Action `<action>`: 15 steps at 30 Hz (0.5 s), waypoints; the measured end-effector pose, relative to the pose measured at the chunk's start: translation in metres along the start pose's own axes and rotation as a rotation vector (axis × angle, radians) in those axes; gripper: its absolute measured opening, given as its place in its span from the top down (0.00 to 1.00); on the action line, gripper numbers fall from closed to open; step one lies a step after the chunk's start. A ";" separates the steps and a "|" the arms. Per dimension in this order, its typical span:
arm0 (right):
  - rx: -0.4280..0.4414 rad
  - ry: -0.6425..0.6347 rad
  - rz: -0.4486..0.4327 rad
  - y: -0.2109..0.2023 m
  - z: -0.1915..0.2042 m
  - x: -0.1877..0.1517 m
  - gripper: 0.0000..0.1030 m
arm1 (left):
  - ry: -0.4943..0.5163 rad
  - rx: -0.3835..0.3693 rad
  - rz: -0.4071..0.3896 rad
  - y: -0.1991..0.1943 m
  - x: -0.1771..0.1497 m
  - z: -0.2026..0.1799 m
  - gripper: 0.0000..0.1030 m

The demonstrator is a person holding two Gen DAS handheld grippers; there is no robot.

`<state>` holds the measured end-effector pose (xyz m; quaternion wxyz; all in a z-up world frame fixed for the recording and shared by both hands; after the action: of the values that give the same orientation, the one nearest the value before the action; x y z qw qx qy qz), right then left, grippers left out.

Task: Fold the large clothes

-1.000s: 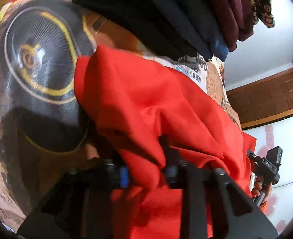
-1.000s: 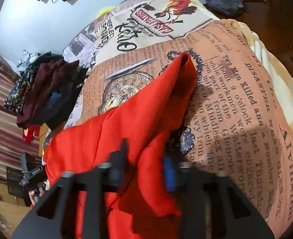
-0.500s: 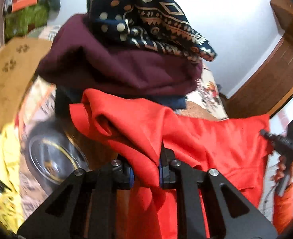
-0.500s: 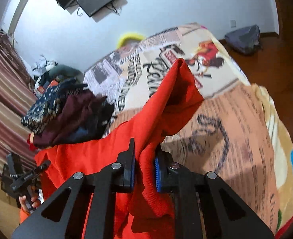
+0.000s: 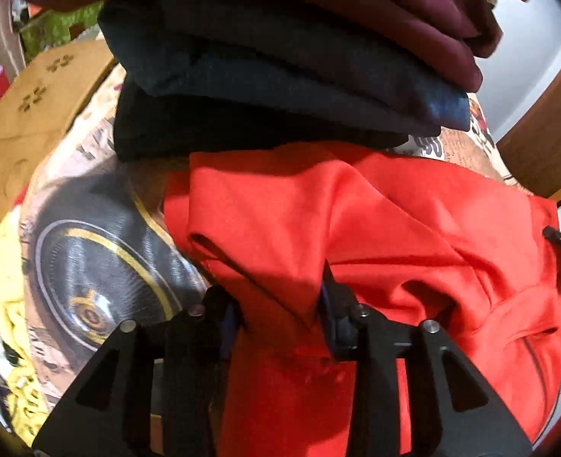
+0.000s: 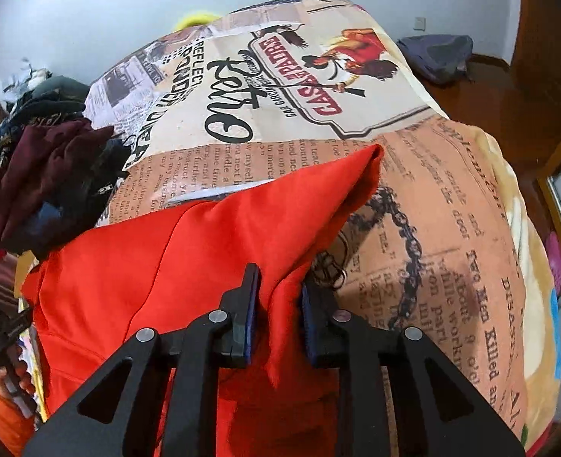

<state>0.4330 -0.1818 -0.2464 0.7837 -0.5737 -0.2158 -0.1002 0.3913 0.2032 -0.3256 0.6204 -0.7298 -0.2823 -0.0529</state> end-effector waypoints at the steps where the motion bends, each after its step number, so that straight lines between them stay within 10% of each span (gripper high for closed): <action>1: 0.007 0.004 -0.006 -0.006 -0.001 -0.001 0.81 | 0.008 0.010 -0.002 -0.003 0.000 0.000 0.65; 11: -0.046 -0.088 -0.139 -0.086 0.013 -0.003 0.80 | 0.082 0.062 -0.093 -0.062 0.001 -0.008 0.64; 15: -0.065 -0.163 -0.188 -0.121 0.020 -0.014 0.62 | 0.107 0.040 -0.147 -0.100 -0.003 -0.018 0.64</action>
<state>0.3673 -0.2027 -0.1437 0.7316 -0.5824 -0.3283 -0.1332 0.3463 0.1927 -0.2351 0.6434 -0.6908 -0.3025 -0.1315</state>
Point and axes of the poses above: each gripper's, at about its wrist camera, not at the fingertips, and y roughly the way its jaws point, z to its left, x to its top, the point moved 8 cm from there along y, roughly the way its jaws point, and after that the axes turned 3 degrees about -y, right-handed, at the moved point
